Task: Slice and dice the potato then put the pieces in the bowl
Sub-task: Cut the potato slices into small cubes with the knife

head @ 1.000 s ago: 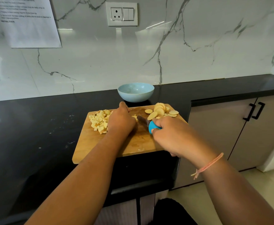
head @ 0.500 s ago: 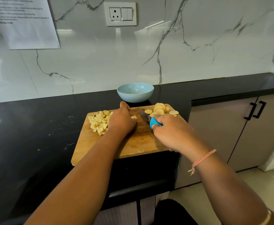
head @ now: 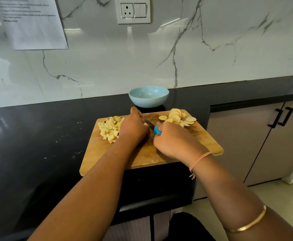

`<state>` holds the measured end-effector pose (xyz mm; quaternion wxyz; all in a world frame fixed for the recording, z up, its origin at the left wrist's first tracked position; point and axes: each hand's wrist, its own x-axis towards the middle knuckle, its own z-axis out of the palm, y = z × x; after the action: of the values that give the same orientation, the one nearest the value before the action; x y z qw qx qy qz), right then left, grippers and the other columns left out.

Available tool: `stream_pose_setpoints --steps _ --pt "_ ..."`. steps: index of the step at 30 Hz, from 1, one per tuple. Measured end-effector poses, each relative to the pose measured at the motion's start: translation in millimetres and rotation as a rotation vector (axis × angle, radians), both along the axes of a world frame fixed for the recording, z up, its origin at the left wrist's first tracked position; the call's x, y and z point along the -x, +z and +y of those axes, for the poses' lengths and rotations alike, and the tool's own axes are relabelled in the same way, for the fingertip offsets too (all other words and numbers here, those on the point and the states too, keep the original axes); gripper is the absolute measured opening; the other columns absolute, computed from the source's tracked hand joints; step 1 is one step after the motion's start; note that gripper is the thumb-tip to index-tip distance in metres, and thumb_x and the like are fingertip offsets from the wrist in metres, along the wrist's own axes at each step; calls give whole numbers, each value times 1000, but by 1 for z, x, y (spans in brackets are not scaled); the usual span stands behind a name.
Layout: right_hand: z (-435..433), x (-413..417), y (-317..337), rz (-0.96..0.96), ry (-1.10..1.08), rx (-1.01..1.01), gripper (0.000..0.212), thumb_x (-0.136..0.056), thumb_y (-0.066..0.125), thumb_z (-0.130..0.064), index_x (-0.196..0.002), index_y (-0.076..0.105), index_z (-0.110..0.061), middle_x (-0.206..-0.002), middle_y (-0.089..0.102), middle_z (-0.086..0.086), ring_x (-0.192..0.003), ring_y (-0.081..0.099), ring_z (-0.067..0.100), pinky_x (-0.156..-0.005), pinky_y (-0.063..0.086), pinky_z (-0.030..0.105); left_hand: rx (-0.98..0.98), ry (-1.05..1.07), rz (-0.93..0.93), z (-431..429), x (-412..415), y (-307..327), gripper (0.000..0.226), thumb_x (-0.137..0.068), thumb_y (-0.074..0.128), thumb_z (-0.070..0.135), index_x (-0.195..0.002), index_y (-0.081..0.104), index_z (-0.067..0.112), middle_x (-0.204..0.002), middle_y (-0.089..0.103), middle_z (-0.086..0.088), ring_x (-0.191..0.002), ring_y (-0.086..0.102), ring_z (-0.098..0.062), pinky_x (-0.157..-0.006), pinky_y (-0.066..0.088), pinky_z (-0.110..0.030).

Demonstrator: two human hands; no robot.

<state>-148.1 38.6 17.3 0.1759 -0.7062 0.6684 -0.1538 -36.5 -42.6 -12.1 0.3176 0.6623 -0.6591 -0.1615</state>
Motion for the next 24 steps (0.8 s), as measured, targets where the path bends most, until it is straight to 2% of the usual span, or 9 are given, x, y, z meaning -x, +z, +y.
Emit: stream_pose_setpoints --steps 2,5,7,10,12,14,15,19,24 --pt "4 0 4 -1 6 -23 46 -93 45 -26 -139 42 -21 -85 50 -3 -87 58 17 -82 53 33 9 6 -3 0 1 0 38 -85 62 7 -117 42 14 -99 63 -5 -77 55 -12 -50 37 -17" --pt "21 8 8 -8 25 -52 43 -94 45 -24 -138 42 -22 -84 46 -6 -76 54 14 -73 51 30 13 -4 -11 2 2 1 39 -85 62 7 -118 41 13 -98 62 -5 -78 55 -12 -51 37 -17" --pt "34 15 8 -4 44 -51 45 -96 43 -22 -140 39 -23 -91 49 -7 -82 54 13 -76 50 28 14 -16 -5 2 1 1 38 -85 62 7 -116 41 13 -98 61 -5 -80 55 -13 -54 40 -18" --pt "44 21 6 5 47 -26 52 -99 41 -25 -149 27 -28 -117 53 -3 -96 49 11 -87 46 26 6 -32 3 1 -3 0 37 -85 62 5 -114 41 16 -94 60 -3 -80 57 -12 -59 46 -19" --pt "42 22 4 -16 36 16 52 -100 39 -29 -149 24 -31 -117 55 -3 -94 52 11 -79 47 24 -3 -27 24 1 -7 0 36 -87 59 2 -114 40 17 -88 56 0 -75 54 -11 -58 45 -18" --pt "37 20 4 -30 26 54 51 -100 37 -31 -149 24 -32 -106 57 -4 -85 54 11 -65 44 23 2 -10 29 1 -9 0 35 -88 56 -1 -113 39 18 -87 54 1 -74 54 -11 -55 44 -16" --pt "33 18 5 -31 24 65 51 -100 37 -31 -149 24 -31 -104 57 -4 -84 54 11 -64 44 23 8 -1 33 1 -9 0 35 -88 55 -1 -113 38 18 -89 54 1 -75 54 -11 -54 43 -16" --pt "14 8 6 -20 12 61 50 -98 37 -30 -147 30 -28 -114 58 0 -95 57 17 -79 52 30 20 12 34 -1 -8 -1 37 -87 57 -1 -107 34 20 -96 55 0 -78 54 -10 -54 41 -14" --pt "7 -1 3 -26 30 -22 54 -96 41 -28 -149 28 -26 -126 56 3 -101 58 21 -87 51 34 54 22 43 2 -8 -3 30 -89 54 1 -105 35 18 -95 57 -2 -78 53 -10 -53 37 -15"
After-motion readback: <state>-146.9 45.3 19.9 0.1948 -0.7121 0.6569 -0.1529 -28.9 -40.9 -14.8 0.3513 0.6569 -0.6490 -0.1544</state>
